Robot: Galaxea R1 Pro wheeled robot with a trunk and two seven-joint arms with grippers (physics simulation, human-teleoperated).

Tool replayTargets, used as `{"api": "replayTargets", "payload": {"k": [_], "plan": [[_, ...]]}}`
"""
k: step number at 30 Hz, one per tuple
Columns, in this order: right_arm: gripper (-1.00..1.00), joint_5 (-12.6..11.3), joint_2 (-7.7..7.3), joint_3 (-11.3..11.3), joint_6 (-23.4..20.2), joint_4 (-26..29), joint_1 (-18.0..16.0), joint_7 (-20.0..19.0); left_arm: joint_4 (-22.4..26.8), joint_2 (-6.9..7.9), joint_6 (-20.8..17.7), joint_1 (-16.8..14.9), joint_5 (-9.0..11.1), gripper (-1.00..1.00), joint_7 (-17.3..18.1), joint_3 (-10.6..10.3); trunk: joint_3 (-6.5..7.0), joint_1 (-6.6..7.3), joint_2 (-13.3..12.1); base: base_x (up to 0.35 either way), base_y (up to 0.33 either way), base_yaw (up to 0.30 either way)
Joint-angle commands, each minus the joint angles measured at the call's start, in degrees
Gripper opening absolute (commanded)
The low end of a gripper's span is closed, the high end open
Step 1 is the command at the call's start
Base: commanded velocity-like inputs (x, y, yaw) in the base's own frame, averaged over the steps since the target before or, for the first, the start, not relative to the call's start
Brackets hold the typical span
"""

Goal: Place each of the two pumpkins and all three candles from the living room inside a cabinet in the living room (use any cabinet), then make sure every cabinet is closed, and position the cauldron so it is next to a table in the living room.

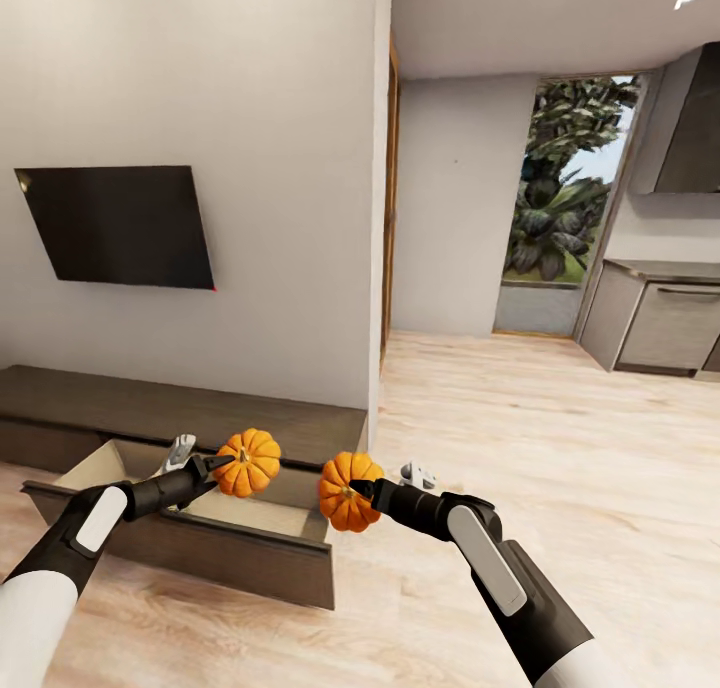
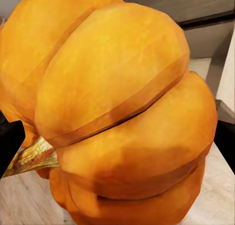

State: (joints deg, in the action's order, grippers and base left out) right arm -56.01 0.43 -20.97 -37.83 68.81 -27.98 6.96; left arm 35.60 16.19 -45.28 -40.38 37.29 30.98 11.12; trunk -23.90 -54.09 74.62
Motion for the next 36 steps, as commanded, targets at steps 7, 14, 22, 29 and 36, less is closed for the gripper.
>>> {"api": "replayTargets", "payload": {"k": [7,14,22,29,36], "plan": [[-1.00,-0.9,0.06,0.0,-0.1,0.1,-0.1,0.6,-0.1,0.24,-0.5,-0.1,0.6,-1.00,0.2,0.2,-0.06,-0.03,0.0,0.248,0.233,0.005],[-1.00,-0.9,0.04,0.0,-0.1,0.1,-0.1,0.6,-0.2,0.45,-0.5,-0.1,0.7,-1.00,0.2,0.2,-0.10,-0.03,0.0,0.168,0.277,0.176],[-1.00,-0.9,-0.02,0.1,0.0,0.1,-0.1,0.5,-0.2,0.85,-0.4,-0.1,3.7,-1.00,0.3,0.2,-0.05,-0.03,0.0,0.068,0.311,-0.035],[-1.00,-0.9,-0.07,0.1,0.1,0.1,-0.1,0.5,-0.2,0.86,-0.4,-0.1,3.9,-1.00,0.3,0.2,0.16,-0.03,0.0,0.113,0.317,-0.256],[-1.00,-0.9,-0.11,0.1,0.1,0.1,-0.1,0.5,-0.2,0.86,-0.4,-0.1,3.9,-1.00,0.3,0.2,0.29,-0.03,0.0,0.056,0.317,-0.172]]}}
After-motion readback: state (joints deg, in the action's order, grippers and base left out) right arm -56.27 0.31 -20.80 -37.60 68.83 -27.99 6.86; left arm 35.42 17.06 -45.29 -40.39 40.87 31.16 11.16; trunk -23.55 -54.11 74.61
